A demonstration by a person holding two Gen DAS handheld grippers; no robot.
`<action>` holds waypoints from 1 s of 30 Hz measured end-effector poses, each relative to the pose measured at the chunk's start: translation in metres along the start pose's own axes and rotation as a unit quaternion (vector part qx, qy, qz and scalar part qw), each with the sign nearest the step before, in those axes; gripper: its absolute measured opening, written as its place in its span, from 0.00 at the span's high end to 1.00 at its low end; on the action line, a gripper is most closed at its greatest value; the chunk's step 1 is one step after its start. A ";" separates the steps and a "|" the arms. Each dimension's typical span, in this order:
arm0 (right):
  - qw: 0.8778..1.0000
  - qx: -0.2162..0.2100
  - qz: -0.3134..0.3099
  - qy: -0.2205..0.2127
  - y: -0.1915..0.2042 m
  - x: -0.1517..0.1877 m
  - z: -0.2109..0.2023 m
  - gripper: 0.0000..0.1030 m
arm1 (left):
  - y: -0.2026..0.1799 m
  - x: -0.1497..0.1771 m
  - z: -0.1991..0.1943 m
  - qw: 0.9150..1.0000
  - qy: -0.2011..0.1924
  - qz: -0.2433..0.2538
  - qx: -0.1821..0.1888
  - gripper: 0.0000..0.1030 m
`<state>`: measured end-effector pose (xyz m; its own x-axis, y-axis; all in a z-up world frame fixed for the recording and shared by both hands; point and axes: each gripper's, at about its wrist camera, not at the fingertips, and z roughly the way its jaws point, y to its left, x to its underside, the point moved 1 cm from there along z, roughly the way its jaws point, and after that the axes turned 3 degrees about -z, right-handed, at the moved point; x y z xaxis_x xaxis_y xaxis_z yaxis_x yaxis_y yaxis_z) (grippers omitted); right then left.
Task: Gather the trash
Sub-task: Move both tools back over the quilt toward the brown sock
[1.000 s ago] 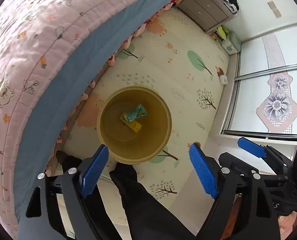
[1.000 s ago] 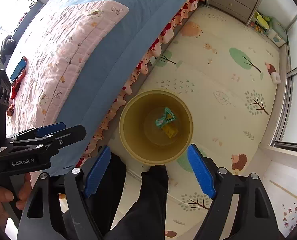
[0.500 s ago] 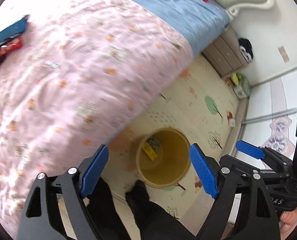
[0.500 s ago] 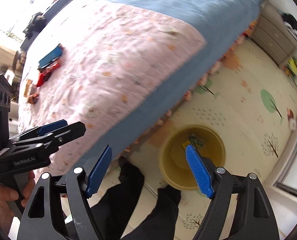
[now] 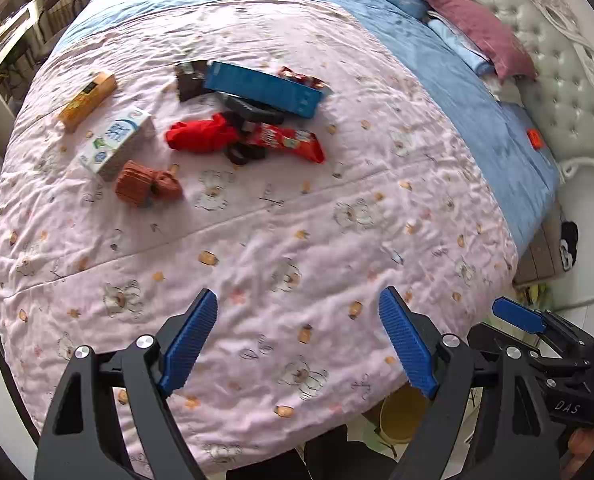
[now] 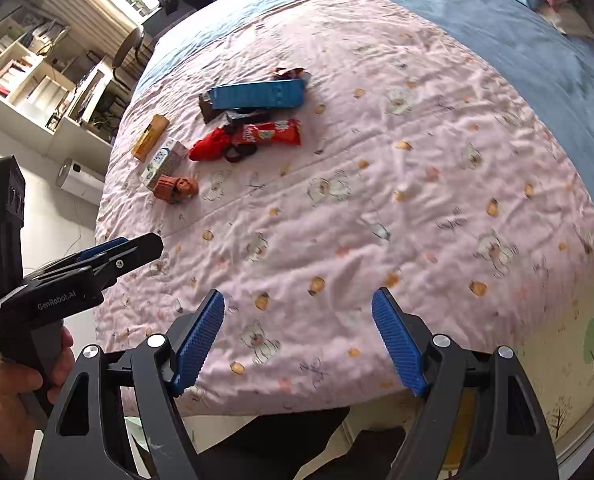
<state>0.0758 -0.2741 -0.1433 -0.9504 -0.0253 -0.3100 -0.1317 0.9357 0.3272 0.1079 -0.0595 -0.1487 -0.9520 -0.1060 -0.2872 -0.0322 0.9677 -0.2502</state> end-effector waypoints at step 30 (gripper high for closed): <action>0.981 -0.032 -0.160 0.106 0.054 -0.154 0.168 0.27 | 0.153 -0.081 0.124 0.963 0.025 -0.247 -0.102 0.20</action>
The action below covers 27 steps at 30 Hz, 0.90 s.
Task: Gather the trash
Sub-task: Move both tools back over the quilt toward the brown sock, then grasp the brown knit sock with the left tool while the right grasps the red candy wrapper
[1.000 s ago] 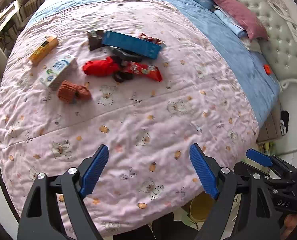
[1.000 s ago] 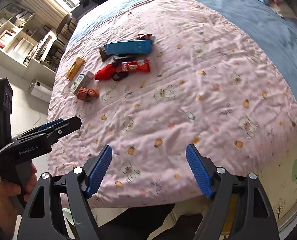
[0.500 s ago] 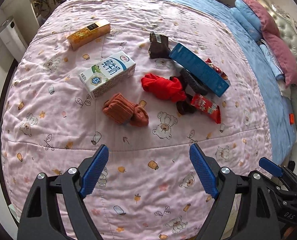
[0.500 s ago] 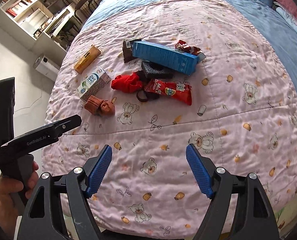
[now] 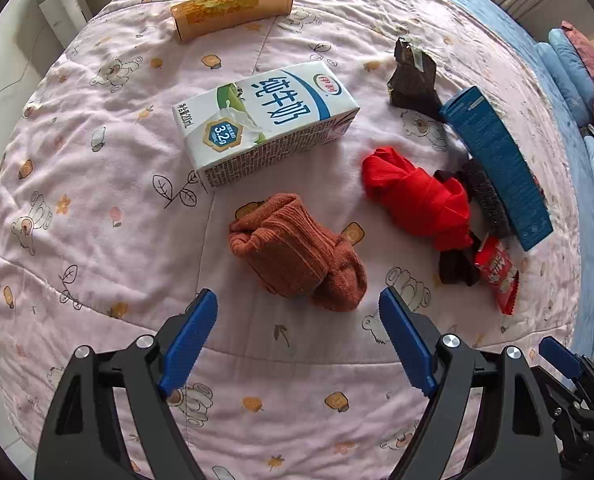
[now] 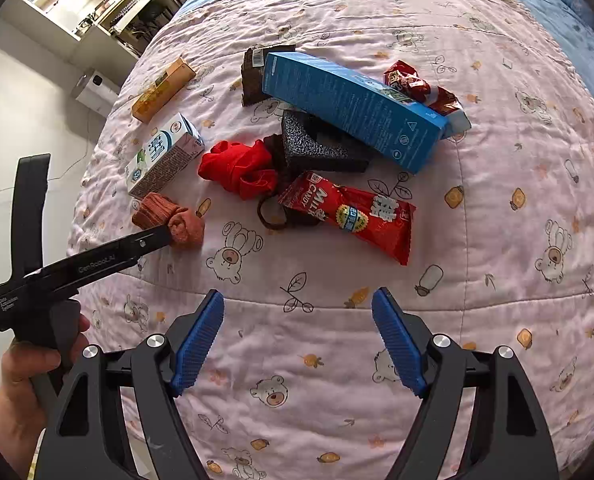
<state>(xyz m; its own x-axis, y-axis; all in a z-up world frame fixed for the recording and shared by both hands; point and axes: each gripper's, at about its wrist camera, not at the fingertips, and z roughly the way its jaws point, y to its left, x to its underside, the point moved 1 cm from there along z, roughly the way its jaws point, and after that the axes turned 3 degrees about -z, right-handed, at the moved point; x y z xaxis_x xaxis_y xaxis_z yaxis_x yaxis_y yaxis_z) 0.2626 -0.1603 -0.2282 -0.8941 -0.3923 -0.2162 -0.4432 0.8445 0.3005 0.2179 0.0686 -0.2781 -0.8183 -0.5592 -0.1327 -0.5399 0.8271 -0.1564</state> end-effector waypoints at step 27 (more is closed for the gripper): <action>0.998 0.017 -0.047 0.038 -0.039 -0.045 0.056 0.30 | 0.004 -0.028 0.012 0.998 0.023 0.014 0.056 0.75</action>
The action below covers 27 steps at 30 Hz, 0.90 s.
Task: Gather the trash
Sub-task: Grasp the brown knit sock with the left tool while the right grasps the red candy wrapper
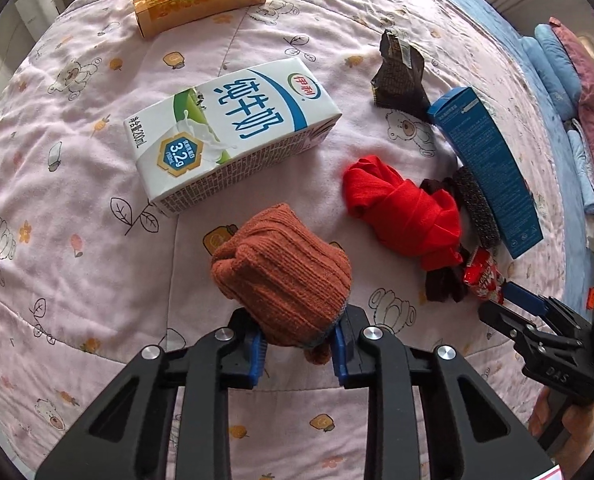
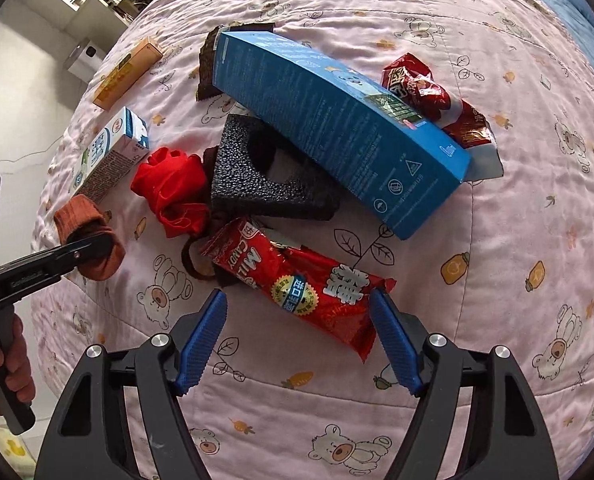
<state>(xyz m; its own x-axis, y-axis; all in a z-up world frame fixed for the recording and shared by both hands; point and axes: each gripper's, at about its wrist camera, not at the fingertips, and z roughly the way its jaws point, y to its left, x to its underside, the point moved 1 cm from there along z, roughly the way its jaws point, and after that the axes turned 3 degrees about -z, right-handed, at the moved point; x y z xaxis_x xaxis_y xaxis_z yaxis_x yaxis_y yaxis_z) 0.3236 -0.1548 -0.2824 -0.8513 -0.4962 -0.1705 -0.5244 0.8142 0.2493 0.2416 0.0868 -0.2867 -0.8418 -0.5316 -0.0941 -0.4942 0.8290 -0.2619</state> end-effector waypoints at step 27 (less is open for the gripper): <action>0.997 -0.051 0.049 -0.016 -0.011 0.024 -0.021 0.88 | -0.067 0.064 -0.021 0.990 0.034 0.107 0.080 0.75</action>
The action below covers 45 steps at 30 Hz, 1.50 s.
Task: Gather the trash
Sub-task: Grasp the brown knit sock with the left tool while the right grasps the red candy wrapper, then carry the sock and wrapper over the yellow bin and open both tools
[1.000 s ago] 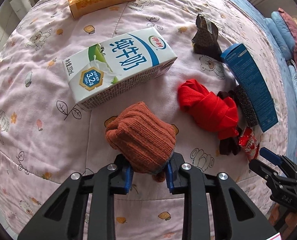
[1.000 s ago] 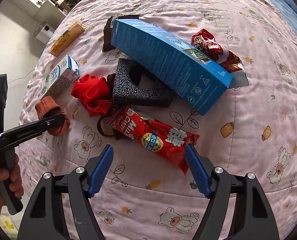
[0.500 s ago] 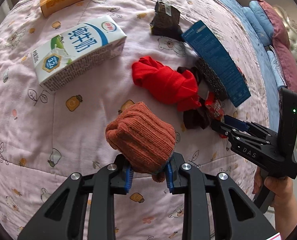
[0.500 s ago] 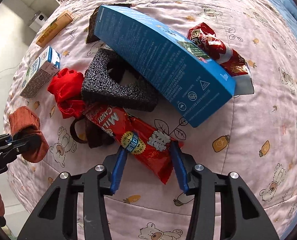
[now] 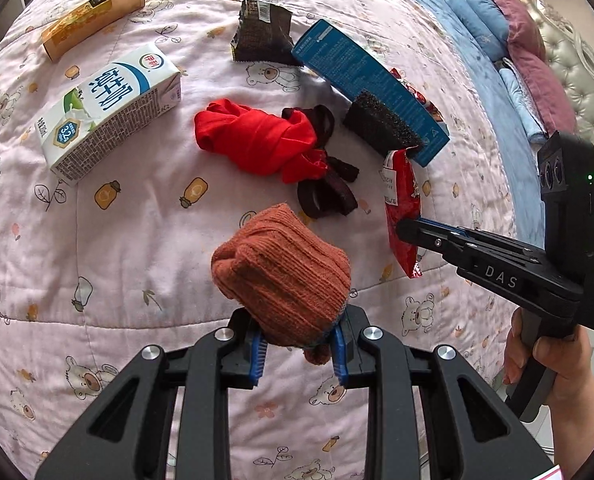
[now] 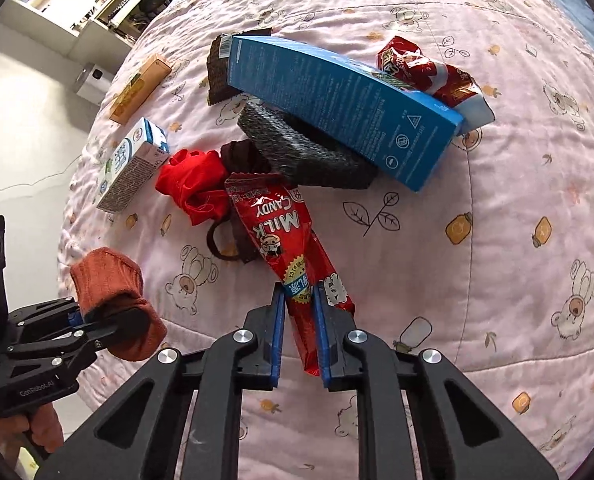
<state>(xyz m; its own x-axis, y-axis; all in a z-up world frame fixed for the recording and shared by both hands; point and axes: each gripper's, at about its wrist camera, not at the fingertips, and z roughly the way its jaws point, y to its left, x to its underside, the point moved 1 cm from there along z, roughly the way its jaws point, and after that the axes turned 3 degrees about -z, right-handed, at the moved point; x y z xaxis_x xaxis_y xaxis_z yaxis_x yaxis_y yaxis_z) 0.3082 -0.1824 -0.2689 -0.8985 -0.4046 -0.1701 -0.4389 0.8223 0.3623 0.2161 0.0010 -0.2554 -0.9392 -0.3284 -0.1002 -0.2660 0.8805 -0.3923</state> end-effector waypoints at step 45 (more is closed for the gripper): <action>0.908 0.083 0.385 -0.143 -0.023 0.503 -0.214 0.89 | -0.254 0.356 0.007 0.884 0.192 0.415 0.095 0.75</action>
<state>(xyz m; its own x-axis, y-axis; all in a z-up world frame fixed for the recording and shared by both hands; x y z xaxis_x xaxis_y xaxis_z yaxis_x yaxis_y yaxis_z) -0.1326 -0.4903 -0.1667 -0.8939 0.4164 -0.1657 0.3461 0.8763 0.3351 -0.0494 -0.3416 -0.1976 -0.8075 0.5768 -0.1231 0.5572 0.6776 -0.4800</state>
